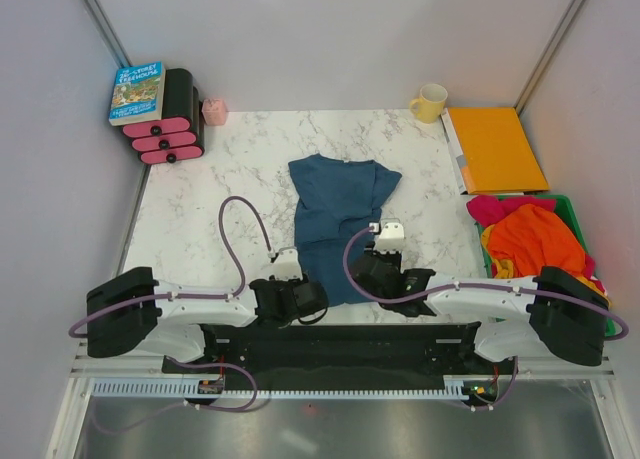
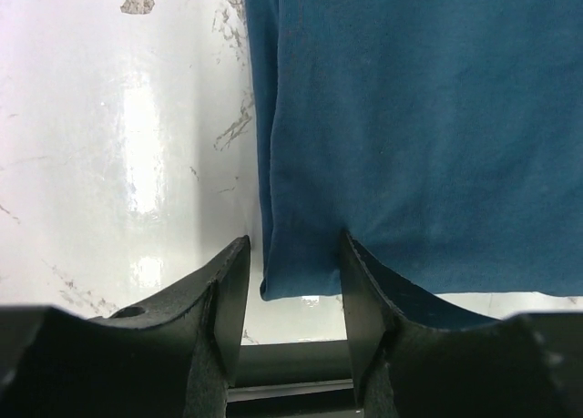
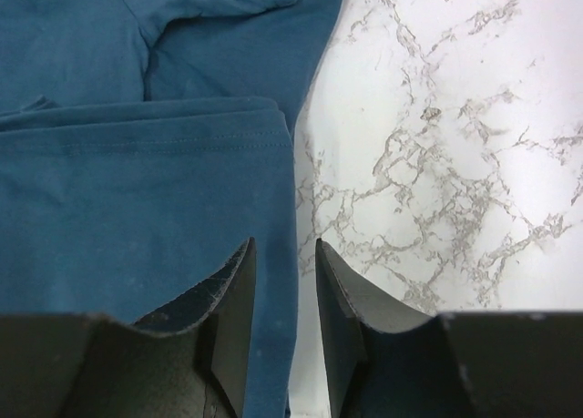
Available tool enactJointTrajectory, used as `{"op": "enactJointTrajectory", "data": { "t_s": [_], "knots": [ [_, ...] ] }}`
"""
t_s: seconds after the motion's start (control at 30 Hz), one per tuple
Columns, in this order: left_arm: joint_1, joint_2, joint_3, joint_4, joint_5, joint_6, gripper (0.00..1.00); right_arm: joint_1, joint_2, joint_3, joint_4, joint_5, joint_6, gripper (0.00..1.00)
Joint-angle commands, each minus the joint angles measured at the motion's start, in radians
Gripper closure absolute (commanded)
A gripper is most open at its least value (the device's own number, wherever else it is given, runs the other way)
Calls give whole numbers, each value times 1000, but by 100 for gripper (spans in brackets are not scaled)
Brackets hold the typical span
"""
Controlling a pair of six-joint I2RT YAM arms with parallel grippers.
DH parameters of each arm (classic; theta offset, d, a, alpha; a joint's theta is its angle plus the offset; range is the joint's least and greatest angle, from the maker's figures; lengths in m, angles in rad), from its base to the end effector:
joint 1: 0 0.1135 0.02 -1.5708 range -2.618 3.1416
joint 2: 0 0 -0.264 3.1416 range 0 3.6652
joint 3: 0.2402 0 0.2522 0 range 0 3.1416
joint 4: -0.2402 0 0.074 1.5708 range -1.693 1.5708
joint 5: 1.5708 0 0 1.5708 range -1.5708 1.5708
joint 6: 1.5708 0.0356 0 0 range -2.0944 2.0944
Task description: Fold and stack the t-shirts
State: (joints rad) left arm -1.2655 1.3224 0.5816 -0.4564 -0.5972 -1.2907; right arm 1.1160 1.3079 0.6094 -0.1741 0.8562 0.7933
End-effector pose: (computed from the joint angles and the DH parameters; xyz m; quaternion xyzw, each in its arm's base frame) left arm 0.0834 -0.1982 0.1521 -0.0665 0.9384 -0.0865 0.3280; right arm 0.1296 0.2039 0.1823 0.0028 0.8666 0.0285 0.4982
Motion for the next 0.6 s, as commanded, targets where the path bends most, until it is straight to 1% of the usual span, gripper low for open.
{"op": "enactJointTrajectory", "data": {
  "t_s": [0.0, 0.13, 0.17, 0.23, 0.27, 0.37, 0.4, 0.5, 0.57],
  "knots": [
    [-9, 26, -17, 15, 26, -48, 51, 13, -29, -22, -22, 30, 43, 60],
    [-8, 49, -20, 16, 46, -59, 59, 51, -52, -37, -30, 27, 82, 60],
    [-8, 57, -19, 16, 50, -62, 65, 64, -61, -37, -36, 33, 89, 60],
    [-6, 63, -19, 15, 56, -64, 72, 105, -65, -36, -41, 38, 104, 60],
    [-5, 66, -20, 16, 57, -64, 80, 120, -67, -30, -57, 44, 122, 60],
    [-5, 67, -20, 18, 59, -65, 90, 188, -53, -4, -88, 70, 168, 59],
    [-6, 67, -22, 18, 59, -67, 91, 221, -44, 9, -97, 79, 179, 59],
    [-5, 67, -26, 18, 60, -67, 92, 270, -3, 26, -125, 93, 236, 59],
    [-6, 66, -28, 16, 60, -64, 91, 284, 33, 26, -156, 101, 295, 58]
  ]
}}
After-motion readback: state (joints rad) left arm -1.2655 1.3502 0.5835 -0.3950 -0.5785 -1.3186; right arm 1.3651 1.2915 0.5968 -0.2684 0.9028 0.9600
